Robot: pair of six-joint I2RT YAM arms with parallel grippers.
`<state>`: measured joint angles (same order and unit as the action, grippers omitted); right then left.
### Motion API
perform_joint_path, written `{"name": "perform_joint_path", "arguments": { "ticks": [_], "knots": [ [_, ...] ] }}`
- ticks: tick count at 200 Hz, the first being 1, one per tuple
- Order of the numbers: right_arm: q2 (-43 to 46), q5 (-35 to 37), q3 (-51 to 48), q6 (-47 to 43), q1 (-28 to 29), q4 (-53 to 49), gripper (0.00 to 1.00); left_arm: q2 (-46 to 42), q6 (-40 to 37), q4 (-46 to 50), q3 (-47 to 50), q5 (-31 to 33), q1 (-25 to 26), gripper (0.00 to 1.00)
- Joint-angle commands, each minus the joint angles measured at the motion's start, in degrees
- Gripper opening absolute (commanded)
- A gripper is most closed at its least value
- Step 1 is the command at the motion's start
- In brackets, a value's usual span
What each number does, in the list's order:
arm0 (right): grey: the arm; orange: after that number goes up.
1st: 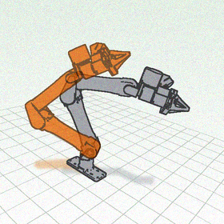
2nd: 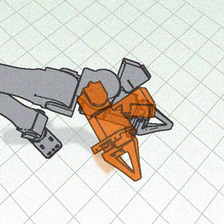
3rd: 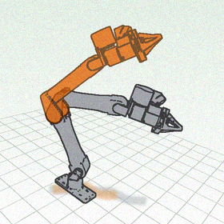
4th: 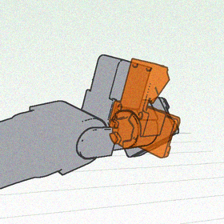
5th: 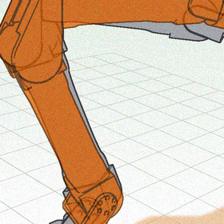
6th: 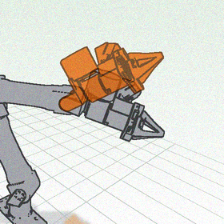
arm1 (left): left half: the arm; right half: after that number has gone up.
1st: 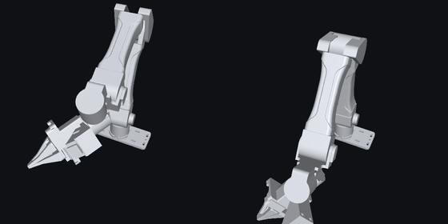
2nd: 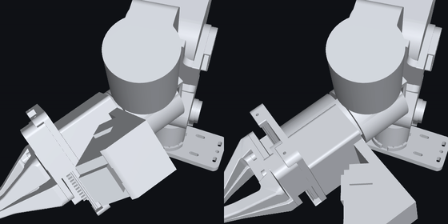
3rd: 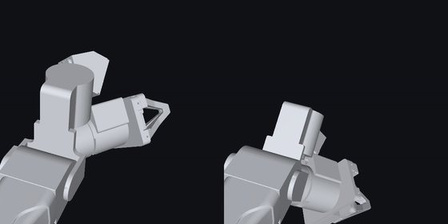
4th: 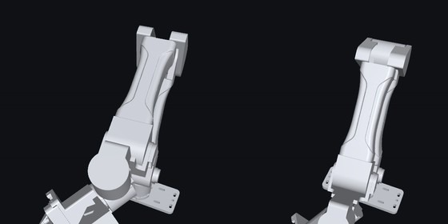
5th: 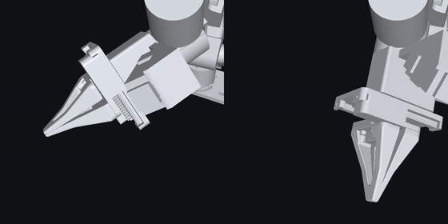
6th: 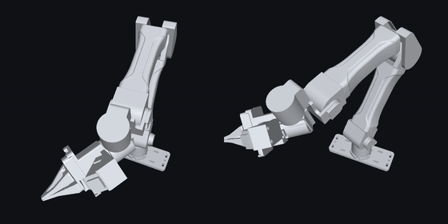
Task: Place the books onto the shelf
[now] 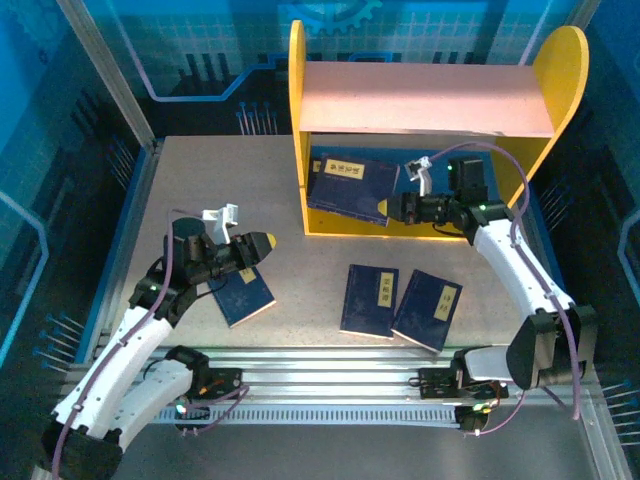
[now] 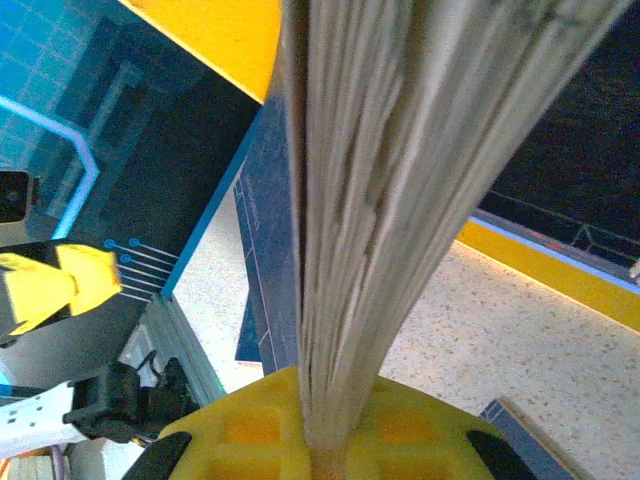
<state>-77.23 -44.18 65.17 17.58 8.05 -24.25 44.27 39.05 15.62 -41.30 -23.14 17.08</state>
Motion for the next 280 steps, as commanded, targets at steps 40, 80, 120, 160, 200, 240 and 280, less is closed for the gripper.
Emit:
{"name": "perform_joint_path", "arguments": {
  "ticks": [40, 80, 120, 160, 200, 240, 280],
  "knots": [
    [-3.2, -3.1, 3.7, -0.9, -1.1, 3.4, 0.08, -0.7, -0.5, 0.6, 0.8, 1.0, -0.1, 0.37],
    [-5.3, -5.9, 2.3, 0.2, -1.9, 7.1, 0.08, -0.5, -0.3, 0.5, 0.9, 0.8, -0.1, 0.37],
    [-7.4, -7.8, 1.6, 0.6, -3.1, 9.4, 0.08, -1.5, -0.4, 1.4, 0.7, 1.0, -0.1, 0.37],
    [-10.6, -9.6, 3.9, -1.7, -3.7, 8.1, 0.08, -2.0, -0.5, 2.3, 0.4, 1.2, -0.1, 0.37],
    [-13.6, -11.0, 6.2, -3.9, -3.9, 6.4, 0.07, -2.4, -0.4, 2.3, 0.4, 1.3, 0.0, 0.37],
    [-16.1, -11.6, 8.6, -5.8, -3.9, 4.7, 0.08, -2.4, -0.5, 2.4, 0.4, 1.3, -0.1, 0.37],
    [-19.3, -12.5, 11.7, -6.9, -3.9, 3.3, 0.08, -2.6, -0.7, 2.7, 0.5, 1.4, -0.1, 0.37]
  ]
}}
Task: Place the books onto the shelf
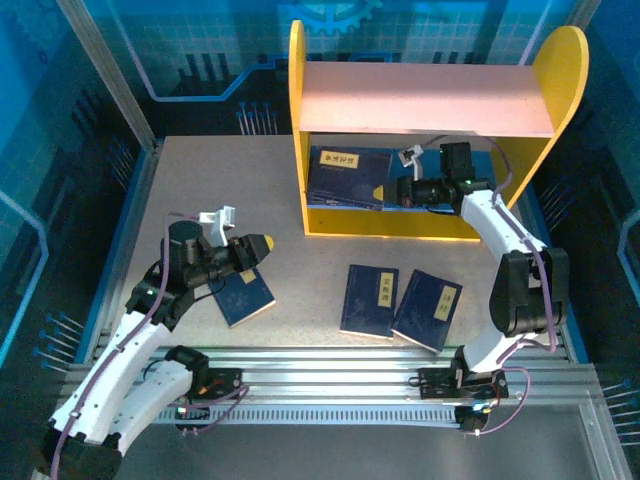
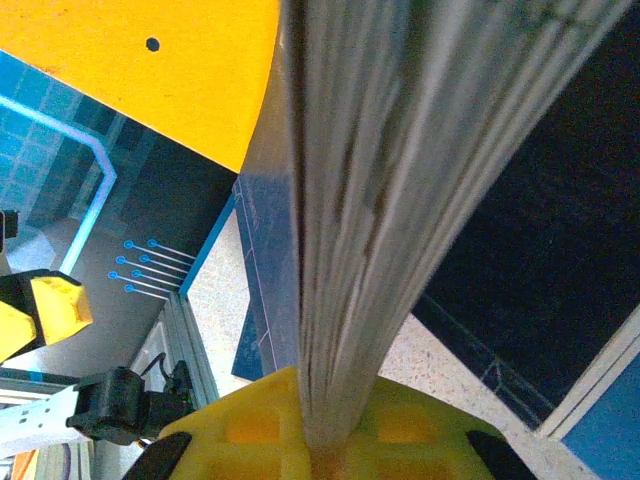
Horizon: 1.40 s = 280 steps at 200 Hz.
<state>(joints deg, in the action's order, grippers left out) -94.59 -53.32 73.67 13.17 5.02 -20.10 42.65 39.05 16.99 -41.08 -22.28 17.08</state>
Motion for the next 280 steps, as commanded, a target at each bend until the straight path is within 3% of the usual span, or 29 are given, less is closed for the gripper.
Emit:
{"name": "perform_joint_path", "arguments": {
  "ticks": [1, 280],
  "knots": [
    [-2.0, -3.4, 3.3, -2.5, -0.8, -0.9, 0.08, -1.0, -0.7, 1.4, 0.2, 0.6, -0.1, 0.37],
    [-9.9, -3.0, 10.1, -8.5, -0.8, -8.1, 0.07, 0.4, -1.9, 2.1, -1.6, 0.8, -0.1, 0.37]
  ]
}}
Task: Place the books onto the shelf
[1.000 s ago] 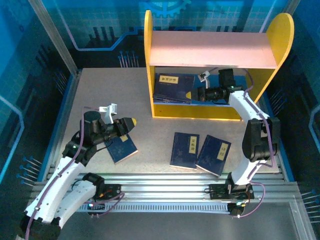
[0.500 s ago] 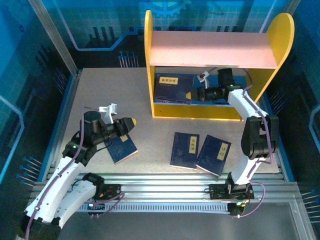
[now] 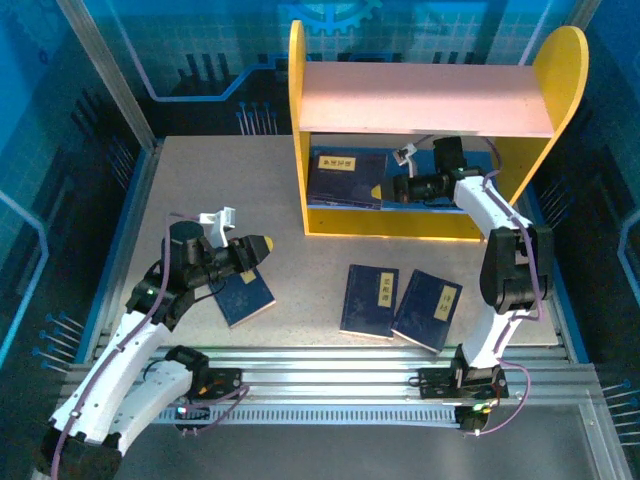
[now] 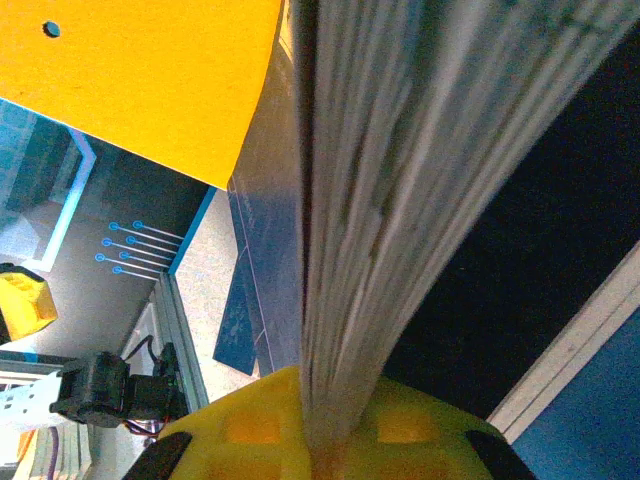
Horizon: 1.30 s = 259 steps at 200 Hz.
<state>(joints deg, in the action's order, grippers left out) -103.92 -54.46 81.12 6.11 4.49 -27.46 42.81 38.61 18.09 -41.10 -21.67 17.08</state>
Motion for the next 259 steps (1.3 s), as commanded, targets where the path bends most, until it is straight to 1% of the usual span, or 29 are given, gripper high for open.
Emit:
{"name": "perform_joint_path", "arguments": {
  "ticks": [1, 29, 73, 141, 191, 259],
  "knots": [
    [-0.6, -1.8, 2.7, -1.4, -0.3, -0.7, 0.07, 0.3, -1.5, 1.0, -1.6, 0.2, -0.2, 0.37],
    [-1.2, -1.1, 3.7, -1.3, -0.2, -1.2, 0.13, 0.3, -1.5, 1.0, -1.7, 0.2, -0.1, 0.37],
    [-2.0, -0.1, 4.8, -0.7, 0.2, -1.4, 0.29, -0.1, -1.6, 1.6, -1.6, 0.4, -0.1, 0.37],
    [-2.0, 2.2, 5.3, -0.1, 0.2, -2.0, 0.46, -0.7, -1.8, 2.2, -1.7, 0.7, -0.1, 0.37],
    [-1.4, 3.5, 5.3, -0.1, 0.2, -2.5, 0.52, -1.1, -2.0, 2.6, -1.5, 0.9, -0.1, 0.37],
    [0.6, 8.0, 4.0, 0.4, -0.6, -3.3, 0.63, -1.7, -1.9, 2.6, -0.9, 0.9, -0.1, 0.37]
  ]
}}
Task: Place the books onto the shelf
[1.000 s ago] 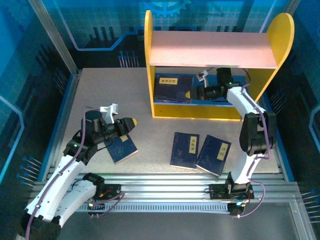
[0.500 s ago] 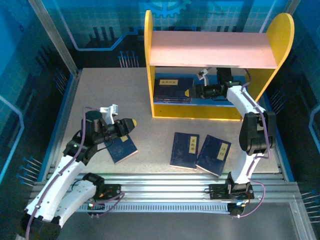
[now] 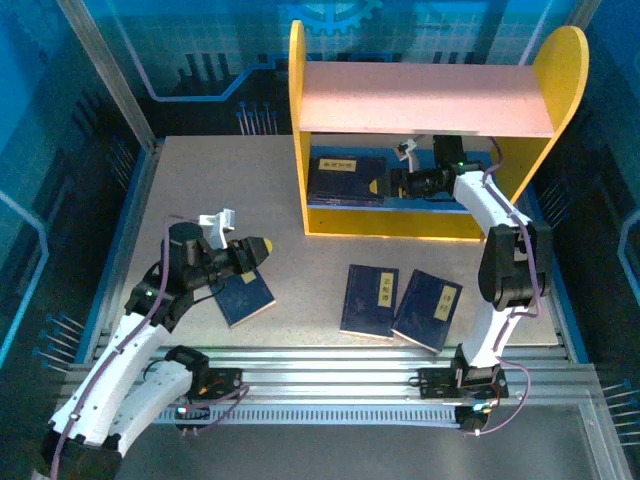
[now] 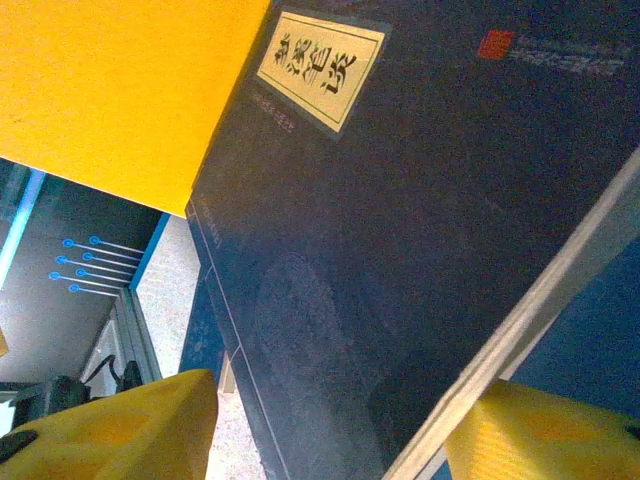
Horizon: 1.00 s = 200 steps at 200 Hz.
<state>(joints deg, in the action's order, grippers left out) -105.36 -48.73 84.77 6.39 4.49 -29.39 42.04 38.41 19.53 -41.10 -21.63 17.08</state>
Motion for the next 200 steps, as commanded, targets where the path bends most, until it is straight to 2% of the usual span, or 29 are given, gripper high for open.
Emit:
{"name": "perform_joint_path", "arguments": {
  "ticks": [1, 87, 104, 135, 200],
  "knots": [
    [2.1, 2.3, 0.3, 0.0, -0.6, -1.4, 0.63, -0.9, -1.7, 1.1, -0.9, 0.9, -0.1, 0.37],
    [3.0, 6.8, 0.1, 1.1, -1.5, -1.7, 0.66, -1.4, -1.8, 1.3, -0.6, 1.1, -0.2, 0.38],
    [3.1, 7.1, 0.1, 1.4, -1.6, -1.4, 0.62, -1.5, -1.8, 1.3, -0.6, 1.1, -0.2, 0.38],
    [2.6, 7.2, 0.5, 2.0, -1.6, -1.0, 0.46, -1.4, -1.6, 1.2, -0.6, 1.1, -0.2, 0.38],
    [1.3, 7.2, 1.2, 2.1, -1.6, -1.0, 0.41, -1.4, -1.8, 1.1, -0.6, 1.1, -0.2, 0.38]
  ]
}}
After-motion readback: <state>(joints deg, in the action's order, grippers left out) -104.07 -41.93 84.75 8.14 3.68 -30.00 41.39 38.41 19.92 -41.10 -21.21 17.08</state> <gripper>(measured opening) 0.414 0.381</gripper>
